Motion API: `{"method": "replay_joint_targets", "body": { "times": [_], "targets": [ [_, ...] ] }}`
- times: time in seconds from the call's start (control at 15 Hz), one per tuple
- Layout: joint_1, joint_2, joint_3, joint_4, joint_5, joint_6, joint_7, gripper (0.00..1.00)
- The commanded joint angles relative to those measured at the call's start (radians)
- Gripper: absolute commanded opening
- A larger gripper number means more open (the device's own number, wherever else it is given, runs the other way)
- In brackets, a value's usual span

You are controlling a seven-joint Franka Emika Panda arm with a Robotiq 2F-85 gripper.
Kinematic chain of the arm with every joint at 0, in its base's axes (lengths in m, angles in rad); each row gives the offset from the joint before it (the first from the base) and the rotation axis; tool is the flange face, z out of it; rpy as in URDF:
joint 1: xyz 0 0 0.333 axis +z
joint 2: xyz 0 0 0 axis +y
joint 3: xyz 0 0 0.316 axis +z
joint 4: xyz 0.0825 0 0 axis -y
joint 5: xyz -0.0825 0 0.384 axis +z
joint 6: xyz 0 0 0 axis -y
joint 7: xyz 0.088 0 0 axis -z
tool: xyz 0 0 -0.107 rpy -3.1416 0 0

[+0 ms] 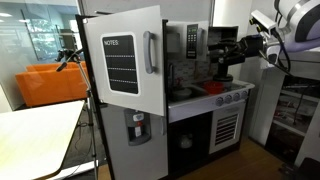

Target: Open the microwave door

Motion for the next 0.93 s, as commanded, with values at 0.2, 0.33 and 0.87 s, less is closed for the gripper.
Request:
{"method": "replay_joint_targets", "body": {
  "times": [0.2,0.33,0.87],
  "targets": [
    [-0.002,-0.01,0.015,0.15,-0.258,0.208,0.027,1.0],
    [0.0,0.018,0.008,0.239,-0.366,0.173,0.019,1.0],
    [-0.005,0.194,-0.018,0.597,-0.678,-0.04,-0.078,1.0]
  ]
}}
